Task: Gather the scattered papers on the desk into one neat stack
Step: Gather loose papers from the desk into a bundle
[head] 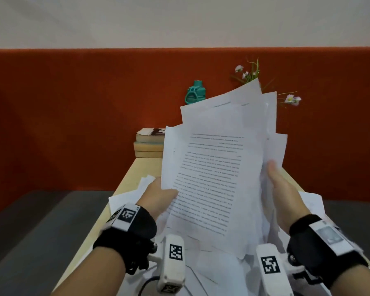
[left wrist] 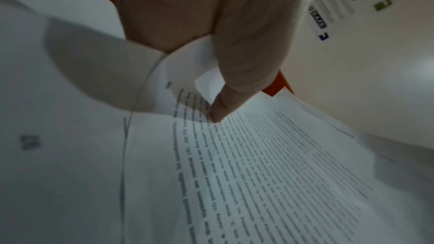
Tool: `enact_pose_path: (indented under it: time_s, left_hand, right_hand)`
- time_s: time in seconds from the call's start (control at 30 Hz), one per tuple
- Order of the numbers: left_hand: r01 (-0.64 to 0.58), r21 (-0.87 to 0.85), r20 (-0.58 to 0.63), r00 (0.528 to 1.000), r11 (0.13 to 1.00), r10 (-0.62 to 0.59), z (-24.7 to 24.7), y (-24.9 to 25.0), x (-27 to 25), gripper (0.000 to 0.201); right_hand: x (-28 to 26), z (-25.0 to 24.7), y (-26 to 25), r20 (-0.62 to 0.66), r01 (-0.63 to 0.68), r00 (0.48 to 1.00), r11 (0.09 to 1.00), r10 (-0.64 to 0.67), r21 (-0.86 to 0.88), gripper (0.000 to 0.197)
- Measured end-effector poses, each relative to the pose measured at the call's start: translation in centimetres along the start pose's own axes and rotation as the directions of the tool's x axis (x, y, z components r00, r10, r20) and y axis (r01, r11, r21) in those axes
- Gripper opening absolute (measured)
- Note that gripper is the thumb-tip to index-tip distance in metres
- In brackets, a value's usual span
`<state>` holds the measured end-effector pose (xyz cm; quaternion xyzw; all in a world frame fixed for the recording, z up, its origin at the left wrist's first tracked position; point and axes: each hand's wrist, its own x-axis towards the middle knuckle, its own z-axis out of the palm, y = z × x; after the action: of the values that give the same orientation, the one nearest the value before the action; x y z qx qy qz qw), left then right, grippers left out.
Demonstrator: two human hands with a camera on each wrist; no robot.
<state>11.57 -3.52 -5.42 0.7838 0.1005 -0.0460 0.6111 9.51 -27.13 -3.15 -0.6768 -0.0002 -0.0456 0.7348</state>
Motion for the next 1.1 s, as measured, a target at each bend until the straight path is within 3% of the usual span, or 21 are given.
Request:
enact_pose_path:
  time_s: [0.1,0.2,0.27,0.3,0.4,0.47,0.53,0.6,0.67,0.7,0.77,0.83,0.93,1.0,1.1]
  left_hand:
    - [-0.005,-0.035,0.036,0.999,0.999,0.007,0.0,0.3,-0.7,0.033]
    - [0.032,-0.099,0.002,0.999,0.995,-0.032,-1.5,0.4,-0.8,0.05]
    - [0.055,-0.203,0.029,0.998,0.978,-0.05,-3.2,0.3,-0.7,0.056]
    - [0.07,-0.24,0.067,0.996,0.968,-0.055,-3.8,0.4,-0.9,0.055]
    - [0.053,-0.24,0.155,0.988,0.969,-0.016,-3.8,0.3,-1.6,0.027]
    - [0.044,-0.219,0.168,0.986,0.975,-0.007,-3.7,-0.1,-2.0,0.031]
    - [0.059,-0.233,0.162,0.987,0.971,-0.021,-4.9,-1.1,-2.0,0.041]
    - [0.11,-0.282,0.118,0.99,0.953,-0.079,-6.8,-2.4,-1.9,0.044]
    - [0.14,-0.317,0.088,0.989,0.938,-0.118,-8.1,-3.8,-1.9,0.045]
    - [0.151,-0.319,0.085,0.988,0.936,-0.13,-8.5,-4.4,-2.0,0.046]
    - [0.169,-0.31,0.084,0.985,0.935,-0.15,-8.6,-5.2,-1.9,0.045]
    - [0.186,-0.328,0.09,0.982,0.926,-0.165,-8.5,-5.5,-1.8,0.043]
    - [0.223,-0.353,0.108,0.975,0.909,-0.197,-8.4,-5.2,-1.8,0.038]
    - [0.241,-0.35,0.109,0.97,0.905,-0.217,-8.4,-5.3,-1.7,0.045]
    - [0.246,-0.343,0.109,0.969,0.906,-0.222,-8.4,-5.5,-1.7,0.05]
  right_hand:
    - [0.2,0.4,0.7,0.097,-0.007,0.995,0.994,0.018,-0.112,0.06]
    - [0.5,-0.1,0.7,0.061,-0.064,0.996,0.99,0.073,-0.129,0.028]
    - [0.6,-0.4,0.2,0.068,-0.093,0.993,0.995,0.096,-0.042,0.024]
    - [0.7,-0.4,0.1,0.084,-0.095,0.992,0.995,0.096,-0.008,0.024]
    - [0.9,0.8,0.2,0.158,-0.105,0.981,0.992,0.114,-0.064,0.025]
    - [1.1,1.7,0.2,0.183,-0.109,0.974,0.983,0.135,-0.147,0.021]
    - [1.6,1.6,-0.1,0.163,-0.104,0.976,0.97,0.142,-0.221,0.022]
    - [2.7,-0.3,0.0,0.037,-0.131,0.987,0.926,0.154,-0.355,0.036]
    - [4.4,-3.1,0.4,-0.162,-0.213,0.976,0.791,0.146,-0.573,0.039]
    - [5.4,-4.5,0.9,-0.232,-0.27,0.961,0.671,0.148,-0.69,0.04]
    - [7.2,-6.4,1.7,-0.299,-0.361,0.93,0.378,0.213,-0.853,0.056]
    - [8.8,-7.4,2.6,-0.319,-0.385,0.898,0.188,0.305,-0.904,0.069]
    - [10.4,-7.9,3.8,-0.32,-0.361,0.879,0.056,0.354,-0.931,0.065]
    - [11.0,-8.1,4.3,-0.33,-0.344,0.876,-0.025,0.35,-0.939,0.061]
    - [11.0,-8.1,3.9,-0.292,-0.29,0.877,-0.063,0.382,-0.955,0.054]
